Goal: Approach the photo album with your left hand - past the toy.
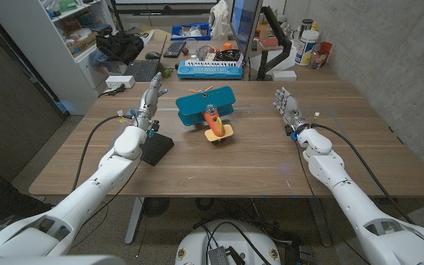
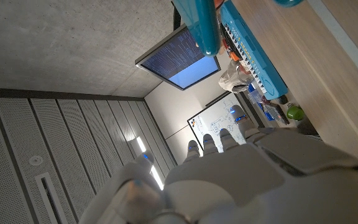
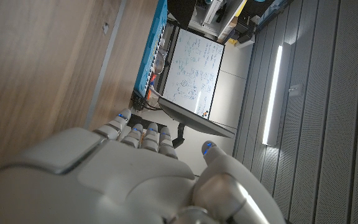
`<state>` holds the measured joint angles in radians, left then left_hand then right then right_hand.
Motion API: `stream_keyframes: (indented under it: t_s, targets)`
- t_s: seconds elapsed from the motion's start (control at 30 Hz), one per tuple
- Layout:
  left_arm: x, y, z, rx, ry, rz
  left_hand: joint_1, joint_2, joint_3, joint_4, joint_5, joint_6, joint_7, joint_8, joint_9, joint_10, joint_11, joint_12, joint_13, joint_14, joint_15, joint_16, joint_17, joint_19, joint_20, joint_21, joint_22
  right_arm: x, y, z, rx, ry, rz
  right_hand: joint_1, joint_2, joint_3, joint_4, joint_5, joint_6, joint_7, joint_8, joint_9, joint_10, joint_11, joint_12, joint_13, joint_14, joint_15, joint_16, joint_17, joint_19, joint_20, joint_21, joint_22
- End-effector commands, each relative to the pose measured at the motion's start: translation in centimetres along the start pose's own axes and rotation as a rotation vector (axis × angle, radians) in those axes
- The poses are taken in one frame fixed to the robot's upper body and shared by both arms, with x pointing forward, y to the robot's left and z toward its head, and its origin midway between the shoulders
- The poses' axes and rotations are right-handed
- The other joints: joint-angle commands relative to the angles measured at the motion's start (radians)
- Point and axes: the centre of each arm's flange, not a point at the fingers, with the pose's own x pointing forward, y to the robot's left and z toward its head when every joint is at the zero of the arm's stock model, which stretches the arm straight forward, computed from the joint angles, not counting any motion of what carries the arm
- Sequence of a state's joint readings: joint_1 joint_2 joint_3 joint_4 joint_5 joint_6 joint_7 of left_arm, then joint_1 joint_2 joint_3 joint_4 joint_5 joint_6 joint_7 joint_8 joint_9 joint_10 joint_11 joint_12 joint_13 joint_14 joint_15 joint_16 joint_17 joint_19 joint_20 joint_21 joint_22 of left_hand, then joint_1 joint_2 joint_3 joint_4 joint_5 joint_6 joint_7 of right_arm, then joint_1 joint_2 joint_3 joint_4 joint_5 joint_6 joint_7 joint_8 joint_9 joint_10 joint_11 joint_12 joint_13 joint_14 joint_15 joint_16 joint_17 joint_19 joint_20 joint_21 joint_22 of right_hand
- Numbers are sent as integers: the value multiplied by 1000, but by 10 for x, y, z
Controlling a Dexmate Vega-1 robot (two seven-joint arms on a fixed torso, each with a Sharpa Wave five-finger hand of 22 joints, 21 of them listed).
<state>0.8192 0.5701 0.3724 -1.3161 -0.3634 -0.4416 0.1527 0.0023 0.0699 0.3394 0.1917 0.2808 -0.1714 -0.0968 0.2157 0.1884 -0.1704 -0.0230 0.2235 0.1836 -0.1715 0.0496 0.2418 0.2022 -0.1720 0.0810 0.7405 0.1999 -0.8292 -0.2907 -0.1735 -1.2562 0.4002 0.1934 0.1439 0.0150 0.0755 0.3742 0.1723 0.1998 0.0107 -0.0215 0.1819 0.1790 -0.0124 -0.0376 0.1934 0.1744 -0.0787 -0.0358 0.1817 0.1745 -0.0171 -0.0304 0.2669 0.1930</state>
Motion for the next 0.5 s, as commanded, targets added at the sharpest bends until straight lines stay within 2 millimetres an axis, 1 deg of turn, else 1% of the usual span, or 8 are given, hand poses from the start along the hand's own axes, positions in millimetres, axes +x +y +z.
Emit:
stream_keyframes:
  t_s: [0.03, 0.5]
  targets:
    - [1, 2, 11, 55, -37, -8, 12, 114, 9, -1, -1, -216, -5, 3, 5, -222, 1, 1, 4, -240, 6, 1, 5, -281, 8, 2, 0, 4, 3, 0, 0, -3, 6, 9, 101, 0, -6, 5, 6, -7, 8, 2, 8, 1, 8, 3, -5, -13, 6, 3, 1, -57, -2, 2]
    - [-1, 0, 26, 114, -90, -20, 12, 113, 14, -1, -2, -209, -5, 1, 5, -214, 0, 0, 4, -234, 6, 0, 5, -279, 9, 3, -1, 4, 3, 1, 0, -8, 7, 10, 100, -1, -6, 5, 8, -6, 8, 2, 9, 2, 8, 3, -5, -14, 5, 3, 2, -56, -3, 2]
